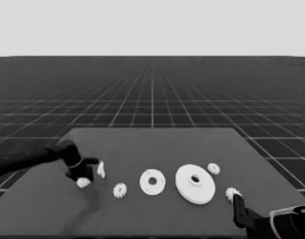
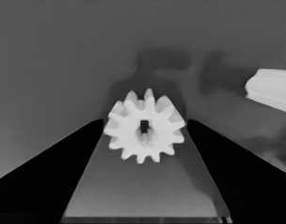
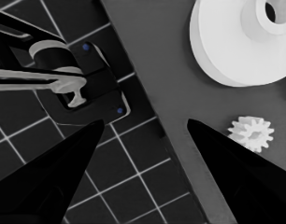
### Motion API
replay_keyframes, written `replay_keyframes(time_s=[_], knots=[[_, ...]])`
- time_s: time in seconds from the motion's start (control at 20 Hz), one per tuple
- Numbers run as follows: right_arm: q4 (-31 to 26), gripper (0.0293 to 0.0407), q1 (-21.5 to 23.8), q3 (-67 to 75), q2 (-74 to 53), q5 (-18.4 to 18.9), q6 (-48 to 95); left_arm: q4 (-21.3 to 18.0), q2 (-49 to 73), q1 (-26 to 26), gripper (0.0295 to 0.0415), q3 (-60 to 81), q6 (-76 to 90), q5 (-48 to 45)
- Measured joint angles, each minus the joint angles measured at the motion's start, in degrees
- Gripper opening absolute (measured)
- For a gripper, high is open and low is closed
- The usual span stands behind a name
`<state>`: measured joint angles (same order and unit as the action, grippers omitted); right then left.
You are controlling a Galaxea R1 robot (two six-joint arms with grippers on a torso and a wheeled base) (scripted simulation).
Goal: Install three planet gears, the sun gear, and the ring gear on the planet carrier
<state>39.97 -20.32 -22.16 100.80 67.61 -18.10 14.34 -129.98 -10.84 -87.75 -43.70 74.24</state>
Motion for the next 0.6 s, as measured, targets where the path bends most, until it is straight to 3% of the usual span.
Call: replay_keyframes(time_s=[0.2, 0.3, 0.6], knots=[[0.0, 0.0385, 0.0, 0.0, 0.0, 0.0, 0.0, 0.19, -0.24, -0.34, 0.0385, -0.49, 0.14, -0.34], [0.0, 0.0385, 0.0, 0.0, 0.0, 0.0, 0.0, 0.2, -0.26, -0.36, 0.0314, -0.54, 0.16, -0.37], [0.0, 0.0385, 0.0, 0.0, 0.0, 0.0, 0.0, 0.22, -0.27, -0.35, 0.0312, -0.55, 0.16, -0.39]])
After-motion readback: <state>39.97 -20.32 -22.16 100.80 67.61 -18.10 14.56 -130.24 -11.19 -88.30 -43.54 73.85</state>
